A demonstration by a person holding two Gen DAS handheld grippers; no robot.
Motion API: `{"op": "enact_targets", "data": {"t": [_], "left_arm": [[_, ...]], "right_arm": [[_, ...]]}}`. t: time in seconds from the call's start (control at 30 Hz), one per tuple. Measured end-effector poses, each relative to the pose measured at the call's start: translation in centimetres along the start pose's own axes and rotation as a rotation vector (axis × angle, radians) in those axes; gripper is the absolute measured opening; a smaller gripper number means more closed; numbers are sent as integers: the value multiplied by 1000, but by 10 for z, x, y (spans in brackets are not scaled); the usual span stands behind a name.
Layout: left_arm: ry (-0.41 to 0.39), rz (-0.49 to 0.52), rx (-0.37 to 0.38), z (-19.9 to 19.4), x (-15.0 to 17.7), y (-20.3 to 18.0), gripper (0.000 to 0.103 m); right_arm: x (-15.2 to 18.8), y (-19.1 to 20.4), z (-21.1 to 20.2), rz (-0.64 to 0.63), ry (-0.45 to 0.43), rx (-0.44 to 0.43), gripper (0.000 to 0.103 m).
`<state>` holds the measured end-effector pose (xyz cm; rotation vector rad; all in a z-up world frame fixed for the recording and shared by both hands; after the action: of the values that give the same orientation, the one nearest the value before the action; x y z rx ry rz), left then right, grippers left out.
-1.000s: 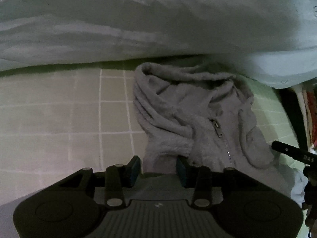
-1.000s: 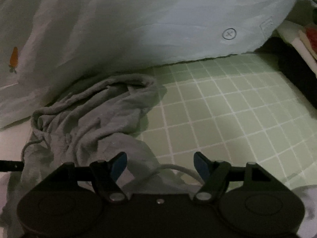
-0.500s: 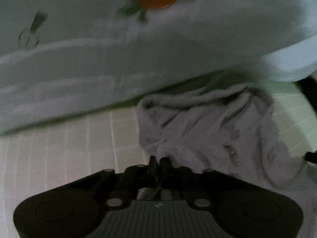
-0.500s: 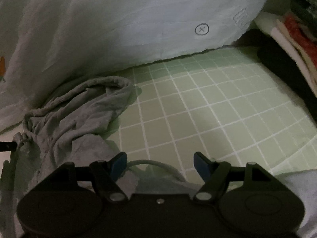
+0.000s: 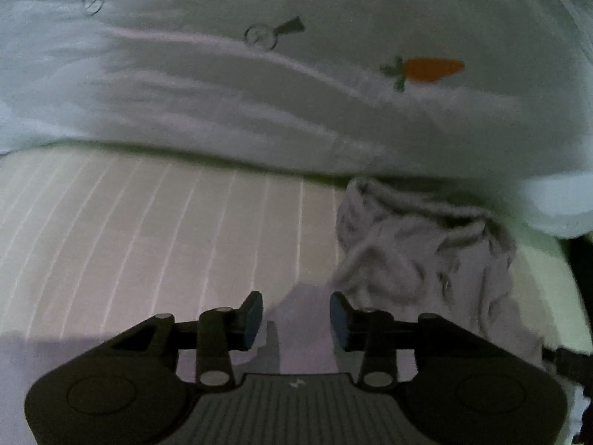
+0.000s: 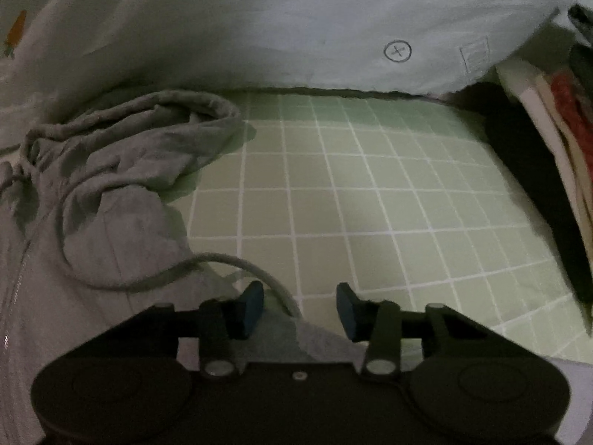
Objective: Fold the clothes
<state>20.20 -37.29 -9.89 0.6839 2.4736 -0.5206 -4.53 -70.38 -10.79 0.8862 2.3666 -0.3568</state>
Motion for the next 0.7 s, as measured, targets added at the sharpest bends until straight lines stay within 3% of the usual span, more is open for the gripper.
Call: {"op": "enact_targets", "data": {"t": [0.07,0.2,0.3,0.43,0.7], "left_arm": [[21,-15,-2,2,13,2,44],[46,-67,-5,3,35,5,44],[45,-97,10,-5,46,5,44],[24,-75,3,-18,52,2,44],[-16,-119,31,-37,57,3,45]], "right_arm": [[-1,-5,3,35,-1,-28,40],[-6,-8,9,6,-19,-46,4],[-17,-14,5,7,-63,-16,4],[-40,-31,-33,105,-194,-15,4],[-57,-40,-132,184,-426,-124,4]]}}
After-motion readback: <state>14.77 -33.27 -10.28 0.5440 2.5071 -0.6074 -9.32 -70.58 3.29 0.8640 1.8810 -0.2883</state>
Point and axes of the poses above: each gripper's, at about its wrist camera, not at the fingertips, and z roughly the way its jaws point, y to its left, x to its underside, the point moved 3 cm from there along z, roughly the way its jaws point
